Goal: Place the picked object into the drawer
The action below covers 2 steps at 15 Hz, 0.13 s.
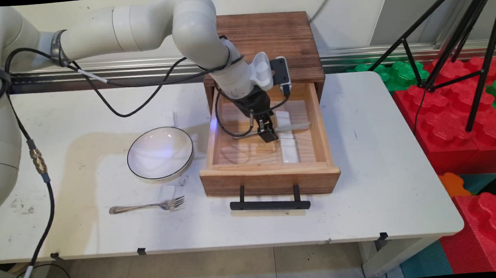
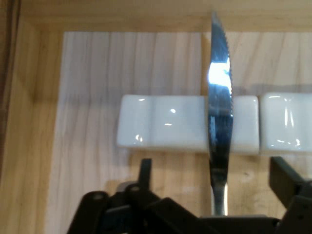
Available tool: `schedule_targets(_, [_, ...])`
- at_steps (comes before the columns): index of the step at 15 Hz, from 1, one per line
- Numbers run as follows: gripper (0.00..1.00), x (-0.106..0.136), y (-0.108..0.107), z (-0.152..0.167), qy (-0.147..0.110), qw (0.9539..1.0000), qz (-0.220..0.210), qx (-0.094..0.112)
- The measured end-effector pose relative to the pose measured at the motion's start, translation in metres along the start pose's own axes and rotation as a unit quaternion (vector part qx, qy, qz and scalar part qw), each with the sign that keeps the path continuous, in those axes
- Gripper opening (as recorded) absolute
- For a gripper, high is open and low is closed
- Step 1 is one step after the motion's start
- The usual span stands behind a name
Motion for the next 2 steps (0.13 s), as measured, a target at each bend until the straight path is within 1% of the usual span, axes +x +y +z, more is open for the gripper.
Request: schedule_targets(2, [1.0,-0.0002,-0.0008,-0.0012,0.0,1.0,-0.003,0.002])
